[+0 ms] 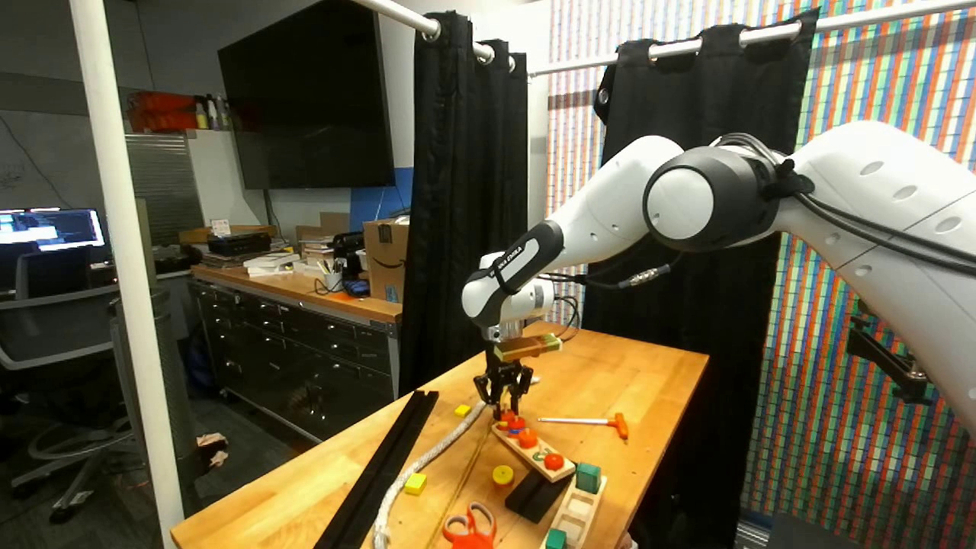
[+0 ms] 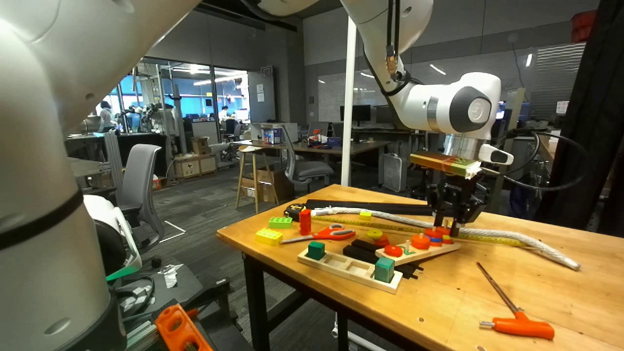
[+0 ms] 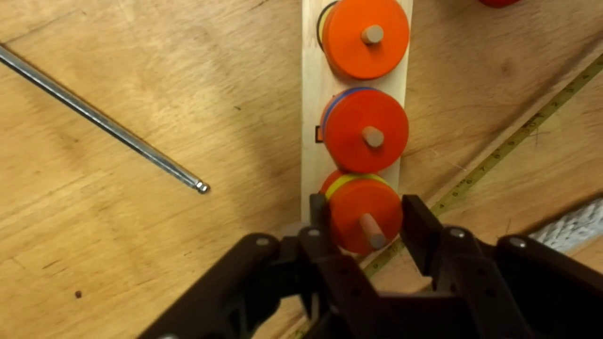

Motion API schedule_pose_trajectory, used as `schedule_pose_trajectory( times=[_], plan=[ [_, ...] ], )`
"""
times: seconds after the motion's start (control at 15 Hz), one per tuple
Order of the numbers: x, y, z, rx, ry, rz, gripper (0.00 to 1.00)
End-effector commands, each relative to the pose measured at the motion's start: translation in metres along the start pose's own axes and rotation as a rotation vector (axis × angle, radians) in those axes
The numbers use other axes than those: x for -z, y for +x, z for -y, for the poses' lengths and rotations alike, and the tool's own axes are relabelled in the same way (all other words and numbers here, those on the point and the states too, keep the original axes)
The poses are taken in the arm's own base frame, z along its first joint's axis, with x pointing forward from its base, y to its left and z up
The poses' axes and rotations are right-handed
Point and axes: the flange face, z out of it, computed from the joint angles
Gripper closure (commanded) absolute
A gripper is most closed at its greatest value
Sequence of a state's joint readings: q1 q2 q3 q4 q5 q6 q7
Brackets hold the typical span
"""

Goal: Pick up the orange object from the wooden object and put it on the table

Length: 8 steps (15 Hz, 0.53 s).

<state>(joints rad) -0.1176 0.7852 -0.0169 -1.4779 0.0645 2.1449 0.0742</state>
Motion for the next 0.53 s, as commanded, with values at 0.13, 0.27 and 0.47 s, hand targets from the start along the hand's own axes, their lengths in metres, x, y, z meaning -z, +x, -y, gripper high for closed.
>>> schedule_pose_trajectory(
  times=[0.13,0.27,0.47],
  plan=[
    [0.018,0.0,0.005,-0.03,-0.01,-0.026,0.82],
    [0.026,-0.003,0.007,-0.044,-0.02,-0.038,0.82],
    [0.042,-0.009,0.013,-0.061,-0.033,-0.064,0.82]
  ],
)
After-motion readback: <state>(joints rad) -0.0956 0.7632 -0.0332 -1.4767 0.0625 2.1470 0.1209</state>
